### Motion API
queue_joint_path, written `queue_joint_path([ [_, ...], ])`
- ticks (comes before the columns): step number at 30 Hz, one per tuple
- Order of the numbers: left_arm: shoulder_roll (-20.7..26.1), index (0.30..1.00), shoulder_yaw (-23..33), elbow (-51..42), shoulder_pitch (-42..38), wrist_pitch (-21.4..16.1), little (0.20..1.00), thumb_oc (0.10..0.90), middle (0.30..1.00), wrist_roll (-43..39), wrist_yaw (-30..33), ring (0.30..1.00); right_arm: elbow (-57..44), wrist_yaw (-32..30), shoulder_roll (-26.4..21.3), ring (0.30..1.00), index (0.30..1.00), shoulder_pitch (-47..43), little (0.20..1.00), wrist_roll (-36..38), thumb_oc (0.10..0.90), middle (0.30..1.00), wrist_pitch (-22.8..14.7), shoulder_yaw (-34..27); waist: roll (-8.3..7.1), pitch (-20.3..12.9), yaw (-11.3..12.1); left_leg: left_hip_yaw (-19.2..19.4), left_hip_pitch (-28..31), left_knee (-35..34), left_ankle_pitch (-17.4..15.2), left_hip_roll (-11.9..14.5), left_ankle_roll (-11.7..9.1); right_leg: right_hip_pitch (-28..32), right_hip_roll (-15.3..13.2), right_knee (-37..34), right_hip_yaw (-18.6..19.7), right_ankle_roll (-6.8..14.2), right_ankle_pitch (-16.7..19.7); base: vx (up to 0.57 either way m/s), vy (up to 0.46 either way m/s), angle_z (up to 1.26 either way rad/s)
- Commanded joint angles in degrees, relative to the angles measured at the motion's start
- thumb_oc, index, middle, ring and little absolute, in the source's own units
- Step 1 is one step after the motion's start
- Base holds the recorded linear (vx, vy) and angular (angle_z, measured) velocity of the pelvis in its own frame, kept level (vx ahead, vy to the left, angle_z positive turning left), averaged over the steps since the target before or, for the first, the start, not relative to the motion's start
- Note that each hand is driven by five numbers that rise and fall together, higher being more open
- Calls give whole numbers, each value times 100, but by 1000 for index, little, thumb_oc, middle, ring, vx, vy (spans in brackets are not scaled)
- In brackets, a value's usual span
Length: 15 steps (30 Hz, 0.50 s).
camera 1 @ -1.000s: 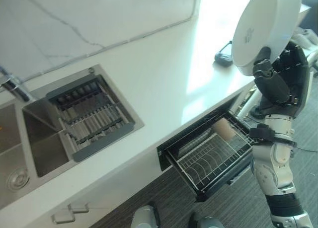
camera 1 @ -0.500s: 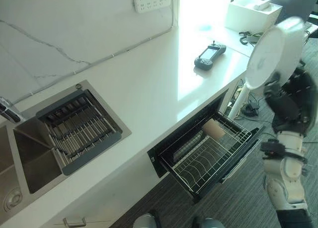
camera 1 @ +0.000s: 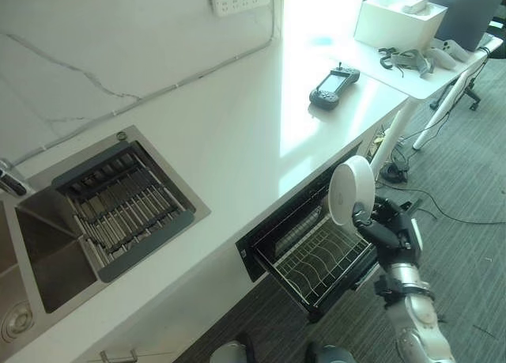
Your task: Place the dishes in the dishwasher.
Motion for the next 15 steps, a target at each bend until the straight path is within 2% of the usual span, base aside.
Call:
queue_joint_path([
  [1, 85, 900, -39, -5, -35, 5, 900, 800, 900, -203, 102, 900, -514, -120, -40, 300, 300, -683, 300, -397, 400, 300, -811, -285, 102, 277, 0, -159, 439, 51, -1100, -179, 306, 204, -184, 39, -353, 280, -378, 5, 45, 0],
  [3, 85, 900, -70, -60, -75, 20, 900, 800, 900, -259, 105, 900, -327, -259, -31, 300, 300, -744, 300, -587, 400, 300, -901, -231, 134, 354, 20, -175, 404, 51, -1081, -193, 313, 186, -183, 39, -384, 265, -371, -19, 43, 7],
  [7, 106, 900, -188, -273, -275, 150, 900, 800, 900, -386, 114, 900, 205, -692, -132, 300, 300, -1104, 300, -1084, 400, 300, -935, -98, 228, 725, 132, -307, 199, 51, -943, -271, 318, 28, -164, 39, -450, 184, -297, -88, 33, 9],
  [11, 115, 900, -279, -311, -364, 127, 900, 800, 900, -400, 123, 900, 517, -915, -285, 300, 300, -1451, 300, -1671, 400, 300, -1028, 17, 243, 1055, 260, -410, 56, 51, -798, -363, 316, -221, -266, 407, -485, 90, -387, -64, -3, 8],
  [12, 135, 900, -344, -304, -428, 132, 900, 800, 900, -454, 127, 900, 638, -1035, -368, 300, 300, -1646, 300, -2067, 400, 300, -1075, 105, 248, 1171, 324, -454, -12, 51, -735, -409, 307, -339, -324, 581, -498, 46, -434, -75, -5, 16],
  [15, 188, 900, -414, -300, -503, 103, 900, 800, 900, -354, 18, 900, 738, -1328, -557, 300, 300, -1927, 300, -2625, 400, 300, -962, 256, 258, 1355, 425, -521, -111, 51, -633, -470, 302, -523, -419, 857, -510, 0, -479, -57, -8, 17],
])
